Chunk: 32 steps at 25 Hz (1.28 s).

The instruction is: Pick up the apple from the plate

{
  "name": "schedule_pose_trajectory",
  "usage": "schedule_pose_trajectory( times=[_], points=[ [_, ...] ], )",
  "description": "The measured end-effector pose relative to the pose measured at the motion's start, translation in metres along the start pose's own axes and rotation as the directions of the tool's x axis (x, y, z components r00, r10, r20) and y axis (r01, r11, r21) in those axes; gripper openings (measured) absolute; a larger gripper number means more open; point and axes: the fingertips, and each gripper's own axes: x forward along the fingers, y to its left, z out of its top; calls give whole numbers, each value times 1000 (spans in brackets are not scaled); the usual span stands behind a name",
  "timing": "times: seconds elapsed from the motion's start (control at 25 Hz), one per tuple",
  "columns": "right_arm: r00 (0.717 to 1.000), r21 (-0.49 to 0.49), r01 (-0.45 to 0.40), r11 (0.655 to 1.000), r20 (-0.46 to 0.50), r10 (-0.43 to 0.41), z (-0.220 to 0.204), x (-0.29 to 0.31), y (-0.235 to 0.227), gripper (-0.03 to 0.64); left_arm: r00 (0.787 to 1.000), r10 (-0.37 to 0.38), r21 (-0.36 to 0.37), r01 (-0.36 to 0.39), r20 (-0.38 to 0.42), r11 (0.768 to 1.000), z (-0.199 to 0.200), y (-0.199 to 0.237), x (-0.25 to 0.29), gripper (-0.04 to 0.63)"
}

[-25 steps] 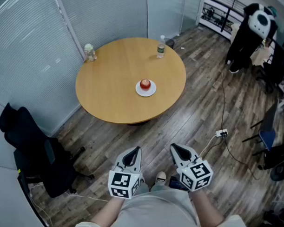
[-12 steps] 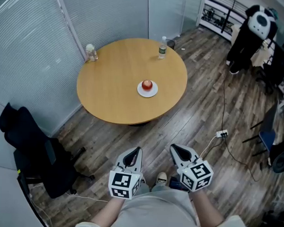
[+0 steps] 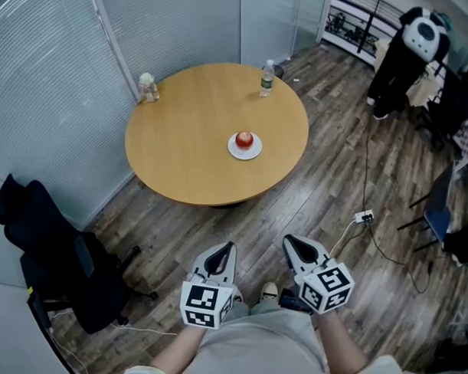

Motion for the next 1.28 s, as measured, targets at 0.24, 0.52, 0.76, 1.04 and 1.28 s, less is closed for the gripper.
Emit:
schedule_pose_trajectory(
  times=[0.24, 0.52, 0.76, 1.04, 1.28],
  points=[
    [999, 4, 35, 999, 5, -35, -7, 0, 7, 32, 1000, -24, -4, 24, -6, 1000, -6, 14, -3, 3],
    [999, 26, 37, 999, 5, -37, -7, 16, -1, 32, 999, -30, -4, 30, -25, 1000, -8, 21, 9, 3],
    [1000, 34, 19, 999, -12, -19, 2, 61, -36, 32, 1000, 2, -13, -2, -22, 1000, 5, 46, 51, 3],
    [1000, 18, -10, 1000, -26, 10, 43, 132, -105, 32, 999, 31, -20, -31, -10, 999, 43, 83, 140, 3],
    [998, -3, -43, 999, -39, 43, 85, 190, -168, 32, 997, 79, -23, -79, 13, 997, 87, 115, 212, 3]
  ],
)
